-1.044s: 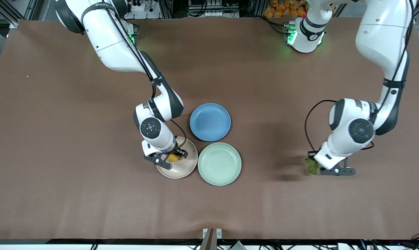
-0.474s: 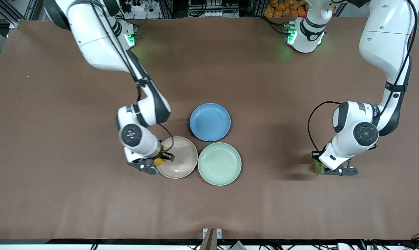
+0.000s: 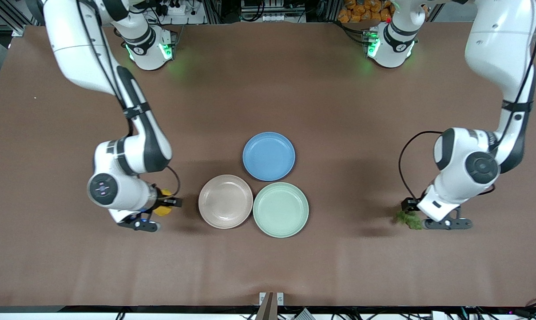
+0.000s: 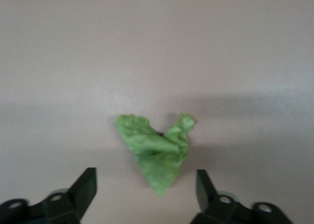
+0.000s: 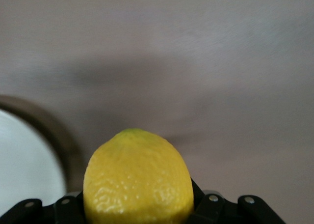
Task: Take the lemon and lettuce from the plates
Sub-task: 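Lower the lettuce and lemon onto the table and open both grippers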
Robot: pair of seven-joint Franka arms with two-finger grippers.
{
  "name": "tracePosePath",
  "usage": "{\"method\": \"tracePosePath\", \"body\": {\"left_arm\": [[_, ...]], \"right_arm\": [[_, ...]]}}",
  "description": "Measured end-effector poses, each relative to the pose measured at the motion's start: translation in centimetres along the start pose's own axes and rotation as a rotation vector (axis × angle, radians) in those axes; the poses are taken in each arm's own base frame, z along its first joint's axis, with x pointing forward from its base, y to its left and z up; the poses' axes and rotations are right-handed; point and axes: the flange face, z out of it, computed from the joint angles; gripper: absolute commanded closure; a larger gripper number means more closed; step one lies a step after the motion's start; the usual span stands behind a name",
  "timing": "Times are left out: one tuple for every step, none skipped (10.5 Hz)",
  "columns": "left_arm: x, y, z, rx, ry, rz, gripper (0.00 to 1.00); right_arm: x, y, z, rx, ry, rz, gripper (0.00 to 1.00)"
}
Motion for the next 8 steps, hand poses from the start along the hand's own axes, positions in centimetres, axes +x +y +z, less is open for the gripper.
{"method": "tracePosePath", "body": {"left_arm": [[0.8,-0.4,-3.2,0.005,0.037,-0.006,0.0],[1.2,-0.8,-6.9,0.015,0.052,-0.012,0.0],[1.4,-1.1,-10.8,0.028,0.05,-0.018,0.0],[1.3,-1.4,-14.4,0.039,0.052,-0.024,0.0],[1.0,-1.7,-17.3,0.047,0.056,-0.031,0.0],[0.6,-2.0,-19.7,0.051,0.061,-0.038,0.0],[0.0,-2.2,-21.7,0.042,0.055,-0.052,0.0],[-0.6,-2.4,-23.4,0.028,0.05,-0.065,0.0]], "right_arm": [[0.6,2.3,0.3,-0.002,-0.007,-0.048,0.76],[1.2,4.7,0.5,-0.003,-0.013,-0.096,0.76],[1.7,7.3,0.5,-0.003,-0.015,-0.136,0.75],[2.0,9.7,0.7,-0.01,-0.012,-0.171,0.75],[1.9,11.9,1.1,-0.017,-0.013,-0.195,0.75],[1.6,13.7,1.7,-0.021,-0.012,-0.214,0.75],[1.2,15.1,2.6,-0.022,0.004,-0.233,0.75],[0.5,16.1,3.7,-0.024,0.029,-0.242,0.75]]}}
